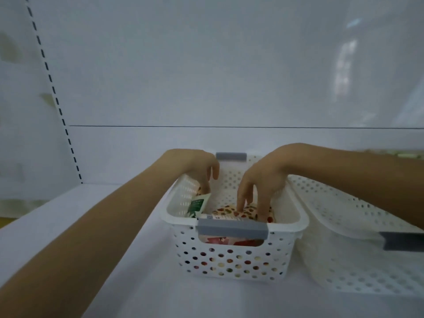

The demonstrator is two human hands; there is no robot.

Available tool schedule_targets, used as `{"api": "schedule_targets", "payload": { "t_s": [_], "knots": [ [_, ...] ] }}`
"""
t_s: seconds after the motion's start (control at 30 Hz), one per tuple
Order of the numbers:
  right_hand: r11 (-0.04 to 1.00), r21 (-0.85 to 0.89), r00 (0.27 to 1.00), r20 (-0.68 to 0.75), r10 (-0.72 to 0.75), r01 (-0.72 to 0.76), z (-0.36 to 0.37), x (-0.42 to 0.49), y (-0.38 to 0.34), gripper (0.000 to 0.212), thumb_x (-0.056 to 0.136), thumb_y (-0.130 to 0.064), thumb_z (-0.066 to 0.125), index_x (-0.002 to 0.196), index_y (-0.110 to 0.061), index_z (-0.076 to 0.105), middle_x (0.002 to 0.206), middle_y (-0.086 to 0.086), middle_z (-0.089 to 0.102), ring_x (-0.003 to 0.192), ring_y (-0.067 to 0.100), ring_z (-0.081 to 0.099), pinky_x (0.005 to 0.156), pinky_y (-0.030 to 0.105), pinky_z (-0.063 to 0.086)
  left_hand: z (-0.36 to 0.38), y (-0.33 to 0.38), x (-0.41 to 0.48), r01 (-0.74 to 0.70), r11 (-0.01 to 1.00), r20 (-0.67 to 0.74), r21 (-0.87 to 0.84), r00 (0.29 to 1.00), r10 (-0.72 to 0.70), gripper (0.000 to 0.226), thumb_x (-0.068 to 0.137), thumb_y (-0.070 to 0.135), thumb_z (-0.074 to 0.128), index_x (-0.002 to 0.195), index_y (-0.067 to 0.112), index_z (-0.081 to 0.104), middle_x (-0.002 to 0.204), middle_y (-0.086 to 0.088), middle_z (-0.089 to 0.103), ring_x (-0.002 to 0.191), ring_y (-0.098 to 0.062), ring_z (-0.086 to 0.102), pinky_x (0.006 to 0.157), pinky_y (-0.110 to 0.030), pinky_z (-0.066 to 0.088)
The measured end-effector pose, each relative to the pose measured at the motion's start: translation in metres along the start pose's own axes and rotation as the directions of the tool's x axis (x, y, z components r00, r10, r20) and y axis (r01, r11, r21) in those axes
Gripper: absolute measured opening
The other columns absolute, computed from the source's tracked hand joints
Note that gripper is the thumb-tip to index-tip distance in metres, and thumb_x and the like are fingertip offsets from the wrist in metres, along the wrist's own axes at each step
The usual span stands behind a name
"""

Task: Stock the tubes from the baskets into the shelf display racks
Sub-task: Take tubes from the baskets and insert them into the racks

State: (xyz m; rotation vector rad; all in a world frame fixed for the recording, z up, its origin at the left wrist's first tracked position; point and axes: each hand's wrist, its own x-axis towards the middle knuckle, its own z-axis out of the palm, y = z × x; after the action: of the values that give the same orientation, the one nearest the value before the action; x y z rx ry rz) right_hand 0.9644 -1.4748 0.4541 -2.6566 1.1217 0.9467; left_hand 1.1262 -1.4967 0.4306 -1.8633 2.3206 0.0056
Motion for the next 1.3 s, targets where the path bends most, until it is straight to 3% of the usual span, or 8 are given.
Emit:
{"api": "schedule_targets", "payload": {
  "t_s": [0.17,0.3,0.43,0.6,0.83,1.0,1.1,1.3],
  "knots": [
    [0.999,0.032,0.998,-0.065,-0.016,0.019,0.007,0.018,-0.002,0.039,0.081,-0.03,0.069,0.118,-0.03,0.056,0.128,-0.002,0.05,0.116,0.019,0.05,0.1,0.035,0.041,0.003,0.006,0.009,0.026,0.992,0.074,0.121,0.997,-0.035,0.057,0.074,0.045,0.072,0.125,0.027,0.051,0.124,0.006,0.054,0.109,-0.016,0.051,0.097,-0.033,0.043],
    [0.999,0.027,0.99,-0.144,-0.012,0.017,0.011,0.026,0.002,0.028,0.083,-0.027,0.065,0.107,-0.018,0.054,0.115,0.0,0.055,0.095,0.013,0.049,0.073,0.02,0.04,0.003,0.006,0.01,-0.008,0.991,0.087,0.136,0.996,-0.004,0.061,0.074,0.048,0.071,0.128,0.03,0.047,0.123,0.01,0.057,0.1,-0.011,0.05,0.085,-0.025,0.039],
    [1.0,-0.002,0.977,-0.213,0.001,-0.001,0.013,0.03,0.006,0.024,0.082,-0.027,0.066,0.094,-0.021,0.046,0.084,-0.007,0.045,0.072,0.008,0.04,0.058,0.019,0.031,0.001,0.004,0.008,-0.034,0.999,0.086,-0.003,0.996,0.034,0.063,0.073,0.034,0.076,0.128,0.029,0.046,0.119,0.012,0.057,0.095,-0.008,0.049,0.084,-0.024,0.038],
    [0.998,-0.041,0.957,-0.286,0.041,-0.055,0.005,0.022,0.009,0.028,0.079,-0.03,0.07,0.094,-0.029,0.045,0.089,-0.01,0.046,0.096,0.015,0.044,0.064,0.022,0.033,-0.004,-0.001,0.001,-0.081,0.969,-0.046,-0.235,0.996,0.073,0.071,0.069,0.019,0.08,0.13,0.028,0.045,0.118,0.009,0.05,0.09,-0.007,0.048,0.075,-0.02,0.037],
    [0.977,0.203,0.92,-0.391,0.025,0.059,-0.019,-0.017,0.028,0.011,0.076,-0.03,0.073,0.083,-0.029,0.064,0.09,-0.012,0.063,0.08,0.003,0.057,0.063,0.017,0.04,-0.03,-0.002,-0.021,-0.068,0.866,-0.205,-0.495,0.978,-0.04,0.04,0.069,0.014,0.08,0.1,0.023,0.057,0.092,0.005,0.063,0.08,-0.007,0.059,0.068,-0.022,0.043],
    [0.767,0.56,0.848,-0.528,0.04,0.313,-0.02,-0.048,0.054,0.017,0.081,-0.021,0.069,0.096,-0.013,0.068,0.095,0.0,0.073,0.086,0.008,0.069,0.073,0.02,0.056,-0.054,0.014,-0.038,-0.201,0.707,-0.357,-0.678,0.931,-0.077,0.022,0.08,-0.001,0.066,0.097,0.008,0.056,0.1,-0.009,0.063,0.086,-0.019,0.061,0.064,-0.015,0.054],
    [0.619,0.641,0.788,-0.612,0.057,0.453,-0.008,-0.066,0.071,0.015,0.084,-0.015,0.065,0.098,-0.011,0.065,0.09,-0.001,0.074,0.087,0.011,0.07,0.072,0.021,0.057,-0.065,0.035,-0.043,-0.276,0.628,-0.403,-0.727,0.913,-0.065,0.017,0.087,0.004,0.059,0.096,0.014,0.048,0.102,-0.003,0.065,0.092,-0.009,0.064,0.067,-0.014,0.055],
    [0.361,0.691,0.698,-0.703,0.133,0.627,0.026,-0.114,0.114,0.01,0.085,-0.01,0.063,0.095,-0.013,0.062,0.092,0.004,0.074,0.087,0.019,0.07,0.075,0.028,0.058,-0.089,0.106,-0.034,-0.367,0.561,-0.487,-0.742,0.87,-0.074,0.023,0.086,0.02,0.064,0.093,0.014,0.043,0.082,-0.001,0.072,0.057,-0.002,0.063,0.052,-0.014,0.05]
  ]
}}
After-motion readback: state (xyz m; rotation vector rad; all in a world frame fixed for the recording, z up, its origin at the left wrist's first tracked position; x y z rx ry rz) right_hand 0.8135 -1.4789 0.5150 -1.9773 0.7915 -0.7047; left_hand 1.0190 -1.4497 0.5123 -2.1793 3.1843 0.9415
